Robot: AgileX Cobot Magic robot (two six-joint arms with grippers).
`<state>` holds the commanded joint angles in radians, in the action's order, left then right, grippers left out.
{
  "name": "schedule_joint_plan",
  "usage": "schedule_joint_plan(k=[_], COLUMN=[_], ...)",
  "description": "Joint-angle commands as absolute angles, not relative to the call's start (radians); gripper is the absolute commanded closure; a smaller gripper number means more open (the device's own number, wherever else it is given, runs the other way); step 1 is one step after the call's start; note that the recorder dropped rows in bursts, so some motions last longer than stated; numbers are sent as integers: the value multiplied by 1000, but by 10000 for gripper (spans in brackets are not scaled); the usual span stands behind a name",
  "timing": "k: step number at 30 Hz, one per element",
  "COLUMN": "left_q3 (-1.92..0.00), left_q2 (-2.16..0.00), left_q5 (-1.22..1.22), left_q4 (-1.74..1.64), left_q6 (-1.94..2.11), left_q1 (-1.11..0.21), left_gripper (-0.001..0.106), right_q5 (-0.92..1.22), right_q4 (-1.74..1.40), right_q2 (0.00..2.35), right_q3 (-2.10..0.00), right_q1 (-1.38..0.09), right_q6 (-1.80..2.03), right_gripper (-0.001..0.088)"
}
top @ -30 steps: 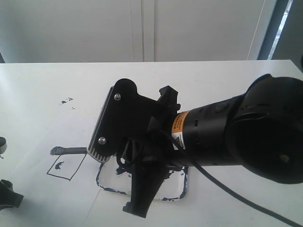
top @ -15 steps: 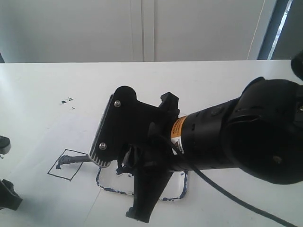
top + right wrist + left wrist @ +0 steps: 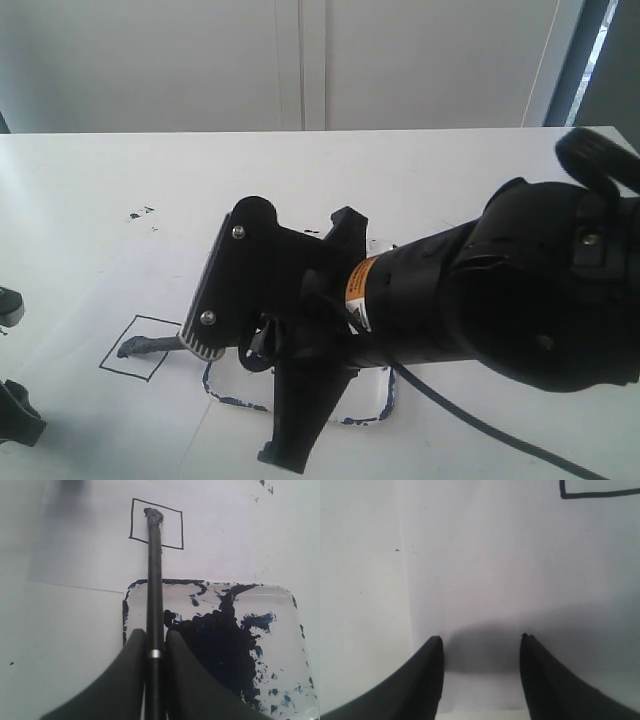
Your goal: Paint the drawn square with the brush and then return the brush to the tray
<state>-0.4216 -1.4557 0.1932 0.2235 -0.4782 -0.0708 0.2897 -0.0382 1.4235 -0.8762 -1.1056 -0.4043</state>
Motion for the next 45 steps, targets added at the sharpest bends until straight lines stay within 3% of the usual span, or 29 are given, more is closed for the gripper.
schedule_joint_plan(k=[45], left_q3=[-422], left_q2=[-1456], left_q5=[180], left_q4=[226], left_q6=[-471], left_q1=[-71], left_gripper=[534], right_q5=[285], right_q4=[-40], right_q2=[1421], right_q3=[-876], right_q1=[-1058], right_q6=[-388], right_gripper=[868])
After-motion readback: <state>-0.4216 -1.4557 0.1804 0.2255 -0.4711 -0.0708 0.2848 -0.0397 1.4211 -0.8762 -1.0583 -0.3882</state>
